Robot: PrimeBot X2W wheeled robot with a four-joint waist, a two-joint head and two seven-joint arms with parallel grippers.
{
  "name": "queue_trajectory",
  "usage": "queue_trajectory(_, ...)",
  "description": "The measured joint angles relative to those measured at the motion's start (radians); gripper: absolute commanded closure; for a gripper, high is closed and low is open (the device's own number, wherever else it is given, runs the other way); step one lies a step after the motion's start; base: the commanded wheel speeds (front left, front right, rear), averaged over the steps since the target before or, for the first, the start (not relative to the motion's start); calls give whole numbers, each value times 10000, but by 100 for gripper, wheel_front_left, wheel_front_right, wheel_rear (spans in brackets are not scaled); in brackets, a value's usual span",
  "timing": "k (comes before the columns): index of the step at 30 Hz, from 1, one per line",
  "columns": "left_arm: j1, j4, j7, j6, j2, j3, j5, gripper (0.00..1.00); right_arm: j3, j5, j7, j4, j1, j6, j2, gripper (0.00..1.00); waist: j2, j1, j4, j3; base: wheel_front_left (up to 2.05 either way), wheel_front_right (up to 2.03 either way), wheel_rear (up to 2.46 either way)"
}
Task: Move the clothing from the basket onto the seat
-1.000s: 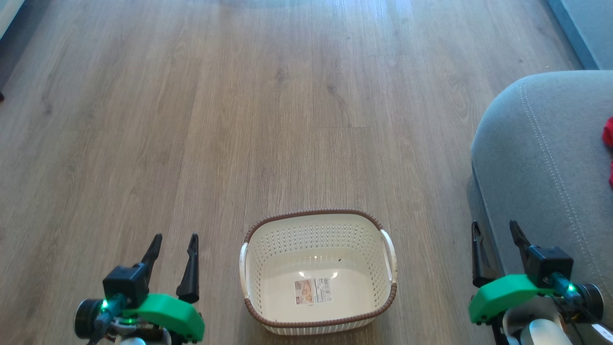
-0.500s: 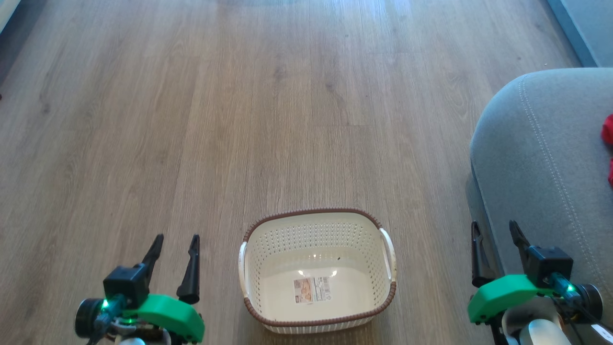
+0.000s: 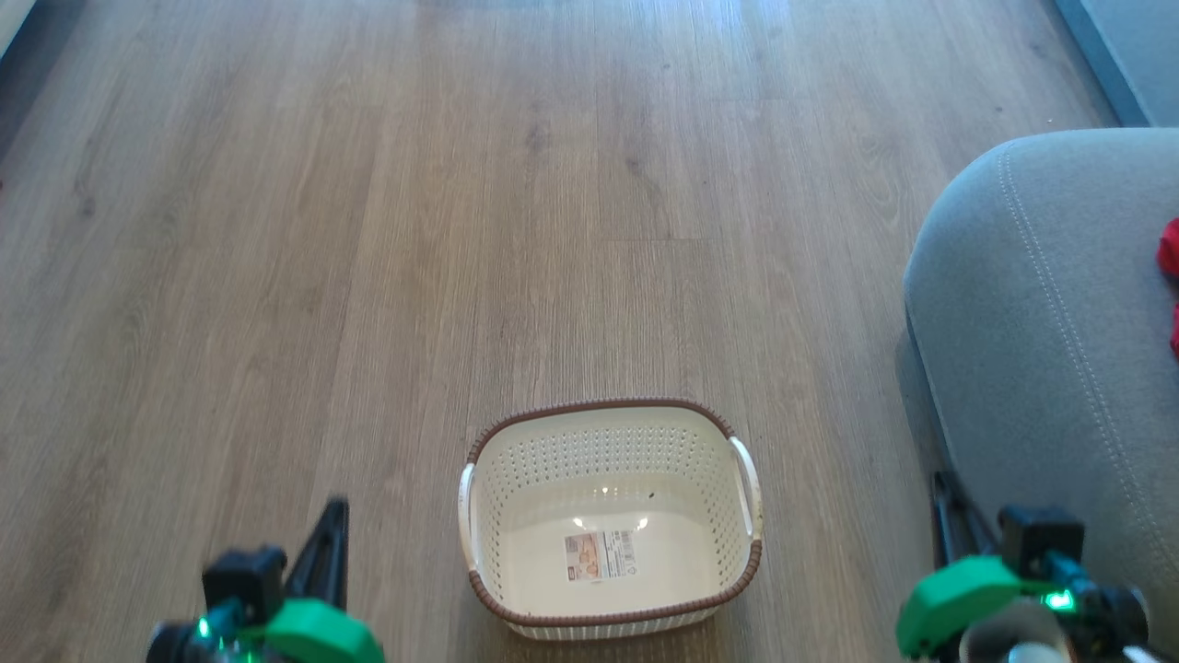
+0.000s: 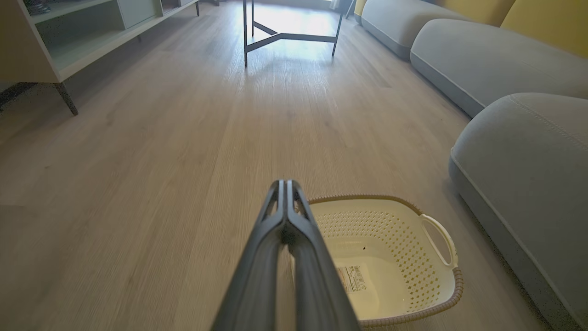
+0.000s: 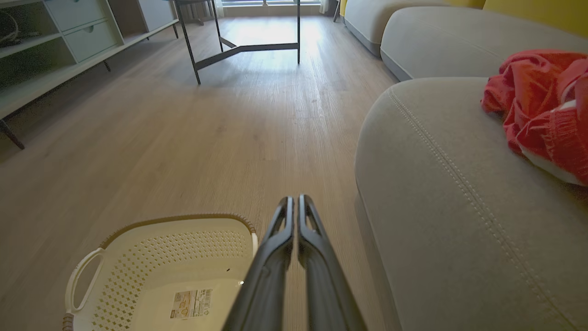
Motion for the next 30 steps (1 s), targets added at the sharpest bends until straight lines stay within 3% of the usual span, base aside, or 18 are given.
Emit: queue_trajectory(30,72,19,811,0,-13,213,-3195,100,-255,3210,798,56,196,0,29,100,0,0,-82,45,0,0,0)
